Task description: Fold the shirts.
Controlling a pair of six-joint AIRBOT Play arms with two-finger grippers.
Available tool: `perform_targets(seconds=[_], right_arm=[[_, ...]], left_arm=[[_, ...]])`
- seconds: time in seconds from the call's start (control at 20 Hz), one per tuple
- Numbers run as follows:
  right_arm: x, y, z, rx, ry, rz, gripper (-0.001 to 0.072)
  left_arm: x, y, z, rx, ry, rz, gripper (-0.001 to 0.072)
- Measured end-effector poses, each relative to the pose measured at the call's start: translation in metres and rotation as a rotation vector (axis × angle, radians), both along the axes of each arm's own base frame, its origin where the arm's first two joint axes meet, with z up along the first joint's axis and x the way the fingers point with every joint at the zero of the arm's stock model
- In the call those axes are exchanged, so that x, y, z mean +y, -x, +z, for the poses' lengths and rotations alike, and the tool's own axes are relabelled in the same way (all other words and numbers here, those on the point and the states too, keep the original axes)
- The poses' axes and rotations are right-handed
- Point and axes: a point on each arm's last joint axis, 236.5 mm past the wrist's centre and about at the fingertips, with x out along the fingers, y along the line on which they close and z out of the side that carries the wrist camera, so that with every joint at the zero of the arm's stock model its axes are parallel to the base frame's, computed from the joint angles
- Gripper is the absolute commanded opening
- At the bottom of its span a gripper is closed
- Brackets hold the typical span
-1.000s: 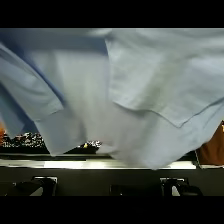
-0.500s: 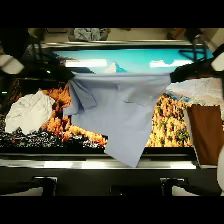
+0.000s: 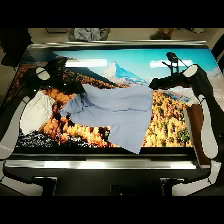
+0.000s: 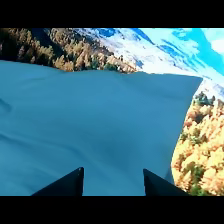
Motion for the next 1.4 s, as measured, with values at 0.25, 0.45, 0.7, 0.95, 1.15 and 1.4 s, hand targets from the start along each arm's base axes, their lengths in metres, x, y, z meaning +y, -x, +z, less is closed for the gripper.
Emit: perform_targets(seconds=[0.25,0.45,0.7,0.95,1.15,1.4], right_arm=[[-0.061,0.044,0.006,0.118,0.075,0.012,0.0473],[-0.099,0.095,-0.014,0.309,0.194,0.055,0.0472],[-0.111,0.114,-0.019,0.378,0.226,0.064,0.0472],[-0.111,0.120,-0.019,0.397,0.227,0.087,0.0472],[-0.110,0.126,-0.019,0.416,0.227,0.108,0.0472],[-0.107,0.131,-0.019,0.431,0.220,0.125,0.0472]], left_arm=[[0.101,0.031,0.000,0.185,-0.013,0.180,0.0463],[0.141,0.095,-0.044,0.381,0.013,0.287,0.0463],[0.130,0.131,-0.094,0.459,0.097,0.360,0.0462],[0.118,0.113,-0.111,0.388,0.161,0.440,0.0461],[0.121,0.098,-0.114,0.328,0.169,0.491,0.0386],[0.123,0.088,-0.116,0.292,0.166,0.514,0.0381]])
